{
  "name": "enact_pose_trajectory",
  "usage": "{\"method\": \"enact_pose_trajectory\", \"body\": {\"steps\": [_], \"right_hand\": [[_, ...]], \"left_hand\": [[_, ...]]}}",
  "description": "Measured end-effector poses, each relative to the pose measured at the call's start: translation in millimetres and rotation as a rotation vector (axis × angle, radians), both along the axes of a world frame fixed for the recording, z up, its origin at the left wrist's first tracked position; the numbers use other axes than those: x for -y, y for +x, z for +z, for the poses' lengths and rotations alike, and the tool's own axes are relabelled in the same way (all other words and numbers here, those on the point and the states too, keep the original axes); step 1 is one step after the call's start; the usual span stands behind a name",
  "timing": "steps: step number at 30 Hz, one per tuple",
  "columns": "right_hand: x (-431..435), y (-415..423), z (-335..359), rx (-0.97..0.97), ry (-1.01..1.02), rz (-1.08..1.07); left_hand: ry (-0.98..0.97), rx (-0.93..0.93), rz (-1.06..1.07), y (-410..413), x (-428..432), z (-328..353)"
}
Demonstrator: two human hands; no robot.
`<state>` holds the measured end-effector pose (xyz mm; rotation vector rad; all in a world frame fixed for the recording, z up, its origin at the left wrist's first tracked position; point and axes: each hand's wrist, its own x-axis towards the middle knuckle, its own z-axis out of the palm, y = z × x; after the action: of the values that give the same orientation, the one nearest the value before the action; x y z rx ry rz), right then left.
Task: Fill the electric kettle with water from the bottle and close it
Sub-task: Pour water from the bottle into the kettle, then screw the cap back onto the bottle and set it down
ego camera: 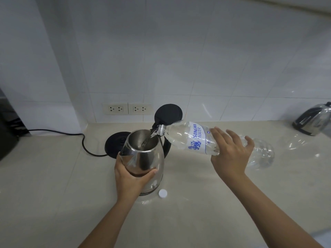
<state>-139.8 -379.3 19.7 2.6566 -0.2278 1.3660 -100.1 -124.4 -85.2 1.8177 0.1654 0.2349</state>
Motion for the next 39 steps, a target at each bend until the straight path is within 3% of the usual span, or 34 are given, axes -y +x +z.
{"method": "enact_pose_trajectory", "body": {"steps": [10,14,16,20,23,33,36,39], "right_hand": [[-21.1,2.8,-10.4,-0.029,0.201,0.043],[-31.2,0.7,-12.3,-0.062,0.370,0.063],[-33.6,-1.3,-10.8,-0.050,0.542,0.112],[-33.9,-8.3,-4.8,-0.078,1.135,0.286],[-40.4,-9.5,-13.8,-0.020,1.329,0.327],[-66.5,3.4,-53.3,0.030,1.463,0.279],[-70.9,3.1,-60.7,0.002,1.449,0.289],[-70.9,0.3,-64.4,-0.053,1.419,0.327]], "left_hand": [[-0.012,0.002,-0.024,-1.7,-1.0,4.2],[-0.022,0.001,-0.028,-2.8,-1.0,5.8],[-0.019,0.008,-0.029,-3.1,-1.0,5.0],[-0.012,0.007,-0.028,-4.0,-1.4,6.4],[0.001,-0.004,-0.023,-4.4,-1.4,8.0],[0.157,-0.224,-0.061,-11.9,-6.2,18.1],[0.285,-0.304,-0.073,-15.2,-10.7,24.6],[0.352,-0.265,0.044,-26.0,-10.6,26.4]]}}
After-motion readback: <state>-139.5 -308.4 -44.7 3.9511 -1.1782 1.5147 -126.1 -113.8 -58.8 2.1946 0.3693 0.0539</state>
